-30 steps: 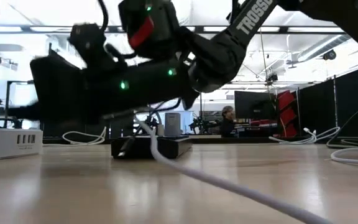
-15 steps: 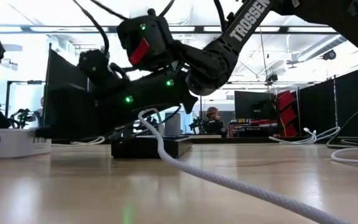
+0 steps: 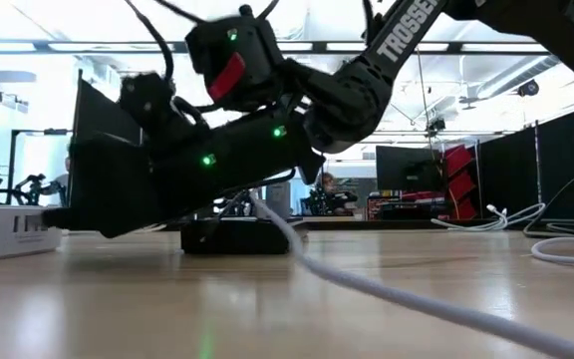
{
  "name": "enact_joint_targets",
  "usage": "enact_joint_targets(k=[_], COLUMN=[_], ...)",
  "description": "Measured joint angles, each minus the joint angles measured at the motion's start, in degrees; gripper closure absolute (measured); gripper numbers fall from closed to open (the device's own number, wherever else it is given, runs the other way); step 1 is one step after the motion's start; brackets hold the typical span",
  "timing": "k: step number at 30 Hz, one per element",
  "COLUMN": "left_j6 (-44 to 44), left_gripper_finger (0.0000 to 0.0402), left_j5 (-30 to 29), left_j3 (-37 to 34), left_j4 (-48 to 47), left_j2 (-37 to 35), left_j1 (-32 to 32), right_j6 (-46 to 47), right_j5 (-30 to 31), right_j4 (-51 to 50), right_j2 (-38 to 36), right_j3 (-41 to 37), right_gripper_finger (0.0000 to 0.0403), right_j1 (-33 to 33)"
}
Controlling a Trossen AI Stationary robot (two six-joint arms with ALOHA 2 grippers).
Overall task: Insert USB
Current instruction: Insert the left black charger cable into the white outlet extension
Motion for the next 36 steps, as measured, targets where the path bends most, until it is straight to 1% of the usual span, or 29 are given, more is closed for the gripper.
enact_joint_targets(k=[2,6,9,16,22,32,36], left_j6=[-0.4,-0.5,-0.5,-2.1,-3.2,-3.5,-3.5], left_gripper_finger=[0.0401,0.0401,0.0401,0.0401,0.0401,0.0401,0.0401], left_j5=[-0.3,-0.5,-1.5,-3.9,-5.4,-5.4,-6.3], left_j3=[-0.2,-0.3,-0.2,0.2,0.8,1.0,1.0], left_j4=[0.2,0.8,1.5,2.7,3.3,4.5,4.9], left_j2=[0.0,0.3,1.7,5.8,6.7,6.7,6.7], left_j1=[0.0,0.0,-0.1,-0.5,-1.3,-1.6,-1.6], right_j6=[-0.5,0.0,1.3,2.7,4.1,4.8,4.7], right_j5=[0.0,2.9,3.1,3.1,3.6,3.2,2.6], right_j4=[0.3,0.3,0.6,10.8,10.4,10.6,10.6], right_j2=[0.0,0.0,0.0,0.0,0.0,0.0,0.0], right_j3=[0.0,0.0,-0.7,-6.0,-6.5,-6.6,-6.6], right_gripper_finger=[0.0386,0.0386,0.0386,0.0386,0.0386,0.0386,0.0386], right_j1=[0.5,0.5,0.5,0.4,0.1,0.0,0.0])
